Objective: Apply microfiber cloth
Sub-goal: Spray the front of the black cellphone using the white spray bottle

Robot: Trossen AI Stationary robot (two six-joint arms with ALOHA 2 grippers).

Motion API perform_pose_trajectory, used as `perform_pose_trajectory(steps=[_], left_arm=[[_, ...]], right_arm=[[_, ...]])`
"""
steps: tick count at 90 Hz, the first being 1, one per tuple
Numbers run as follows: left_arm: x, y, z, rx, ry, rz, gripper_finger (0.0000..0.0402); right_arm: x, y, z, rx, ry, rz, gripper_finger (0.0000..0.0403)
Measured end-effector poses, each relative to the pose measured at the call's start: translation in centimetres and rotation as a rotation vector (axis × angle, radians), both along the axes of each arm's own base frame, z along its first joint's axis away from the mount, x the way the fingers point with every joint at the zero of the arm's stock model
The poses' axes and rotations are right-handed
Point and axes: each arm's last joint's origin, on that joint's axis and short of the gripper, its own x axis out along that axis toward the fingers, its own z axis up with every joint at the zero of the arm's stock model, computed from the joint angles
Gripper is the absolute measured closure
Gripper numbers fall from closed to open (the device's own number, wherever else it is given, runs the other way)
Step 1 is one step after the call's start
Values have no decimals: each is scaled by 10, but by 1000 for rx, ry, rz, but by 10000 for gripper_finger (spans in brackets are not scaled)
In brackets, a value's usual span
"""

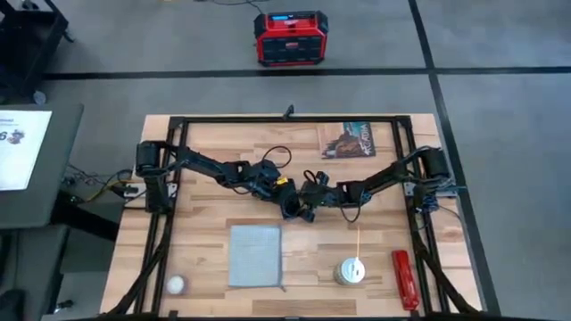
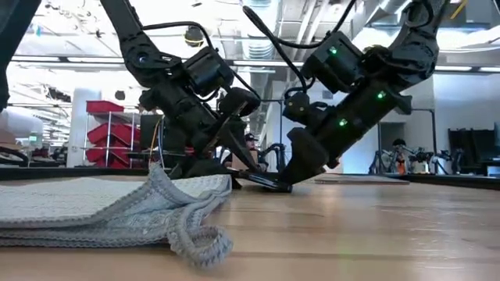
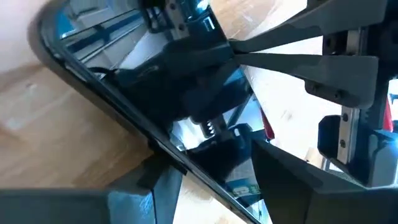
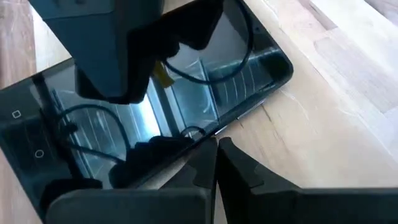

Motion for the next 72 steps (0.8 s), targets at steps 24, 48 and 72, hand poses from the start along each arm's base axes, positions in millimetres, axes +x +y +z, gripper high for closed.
perform_pose_trajectory(steps=[24, 48, 72], left_arm=[[2, -1, 4, 115, -60, -134, 378], [6, -23, 21, 279, -162, -305, 395], [6, -44, 30, 360, -180, -379, 395]], right_arm=[[-2, 0, -1, -8, 17, 0, 403], [-4, 0, 10, -42, 5, -20, 403], [-10, -1, 35, -74, -13, -32, 403]])
